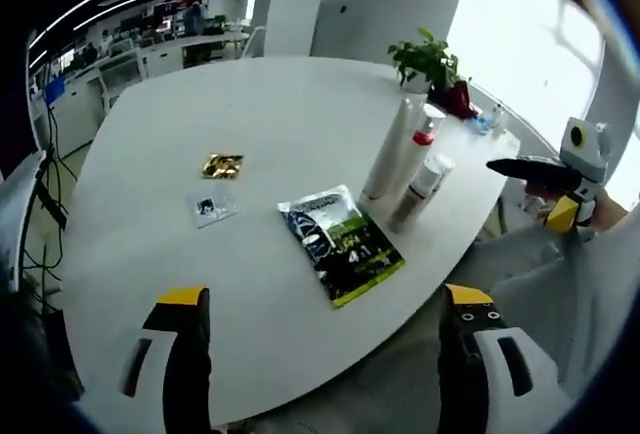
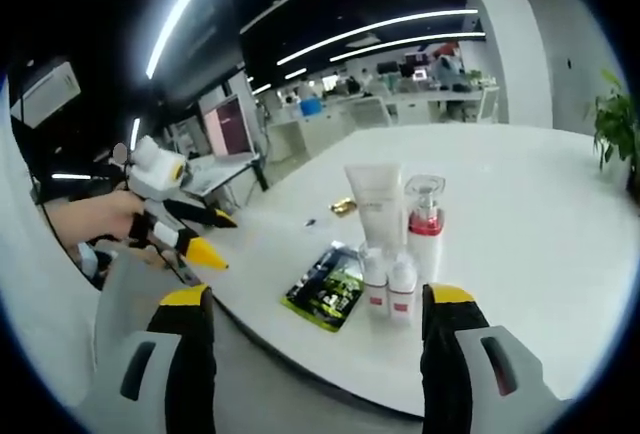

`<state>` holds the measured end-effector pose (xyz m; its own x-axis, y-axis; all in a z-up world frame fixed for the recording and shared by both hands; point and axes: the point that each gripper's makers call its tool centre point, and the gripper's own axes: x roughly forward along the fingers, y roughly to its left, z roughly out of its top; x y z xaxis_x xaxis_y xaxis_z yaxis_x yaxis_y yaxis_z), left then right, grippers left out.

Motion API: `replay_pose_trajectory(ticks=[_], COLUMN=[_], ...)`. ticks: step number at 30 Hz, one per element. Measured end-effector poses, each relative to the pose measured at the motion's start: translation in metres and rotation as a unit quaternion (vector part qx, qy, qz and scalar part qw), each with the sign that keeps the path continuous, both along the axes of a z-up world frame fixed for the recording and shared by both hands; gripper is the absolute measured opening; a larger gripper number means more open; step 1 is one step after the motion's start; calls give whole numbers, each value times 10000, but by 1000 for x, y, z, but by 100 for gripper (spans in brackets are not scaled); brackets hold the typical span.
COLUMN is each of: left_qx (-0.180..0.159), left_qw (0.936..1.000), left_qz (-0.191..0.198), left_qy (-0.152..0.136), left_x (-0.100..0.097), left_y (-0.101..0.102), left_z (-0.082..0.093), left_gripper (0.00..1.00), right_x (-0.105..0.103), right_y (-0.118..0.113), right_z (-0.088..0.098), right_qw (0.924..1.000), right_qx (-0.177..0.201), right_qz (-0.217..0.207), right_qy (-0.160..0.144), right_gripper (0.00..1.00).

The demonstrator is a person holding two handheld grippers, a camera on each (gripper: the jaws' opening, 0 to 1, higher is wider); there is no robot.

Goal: Arrange the skincare products in the storage area until every visible bottle or jar stands upright without overlapping.

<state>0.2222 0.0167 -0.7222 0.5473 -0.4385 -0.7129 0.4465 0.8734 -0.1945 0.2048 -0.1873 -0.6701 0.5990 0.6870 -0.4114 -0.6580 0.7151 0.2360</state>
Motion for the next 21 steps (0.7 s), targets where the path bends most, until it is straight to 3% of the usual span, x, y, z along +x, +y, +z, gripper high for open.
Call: replay_pose_trajectory(ticks=[21], left_qx=[143], left_qw=[9998], left_qz=[29], left_qy=[118], left_x=[29], left_y=[7], left_z=[-10], left_gripper=[90], right_x=[-2], right_y=[1], right_z=[-3], right_qw=[9999], right_qx=[-22], right_qz=[3], right_qy=[118], right_gripper=[85])
